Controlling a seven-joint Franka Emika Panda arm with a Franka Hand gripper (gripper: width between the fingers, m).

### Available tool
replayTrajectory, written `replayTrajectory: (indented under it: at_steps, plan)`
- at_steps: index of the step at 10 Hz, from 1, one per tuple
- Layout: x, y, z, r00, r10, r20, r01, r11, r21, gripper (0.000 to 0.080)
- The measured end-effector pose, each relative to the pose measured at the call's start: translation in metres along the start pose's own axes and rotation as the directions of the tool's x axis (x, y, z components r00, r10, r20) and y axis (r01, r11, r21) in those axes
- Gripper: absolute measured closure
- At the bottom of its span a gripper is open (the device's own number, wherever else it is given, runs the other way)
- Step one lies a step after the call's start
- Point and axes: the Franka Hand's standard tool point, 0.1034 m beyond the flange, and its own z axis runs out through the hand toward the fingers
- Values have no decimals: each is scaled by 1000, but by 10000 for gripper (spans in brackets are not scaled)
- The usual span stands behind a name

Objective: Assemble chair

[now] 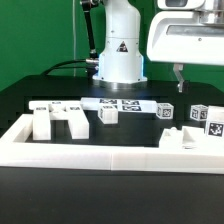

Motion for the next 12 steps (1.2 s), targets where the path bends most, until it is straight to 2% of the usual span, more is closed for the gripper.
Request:
replayTrajectory:
  at_steps: [2,4,5,6,7,9,12]
  plan:
    - [0,0,0,1000,0,0,0,1000,0,151]
    - [-11,3,-4,991,-133,10,133,991,-11,151]
    - [-21,17,-5,968,-251,-5,251,968,-3,151]
    - [-32,39,-5,954,-301,8,301,954,3,151]
    - [-32,58,-7,919,-393,14,393,920,14,151]
    - [-23,100,-5,906,-424,15,424,906,22,151]
    - [-25,99,-4,914,-406,20,405,914,20,151]
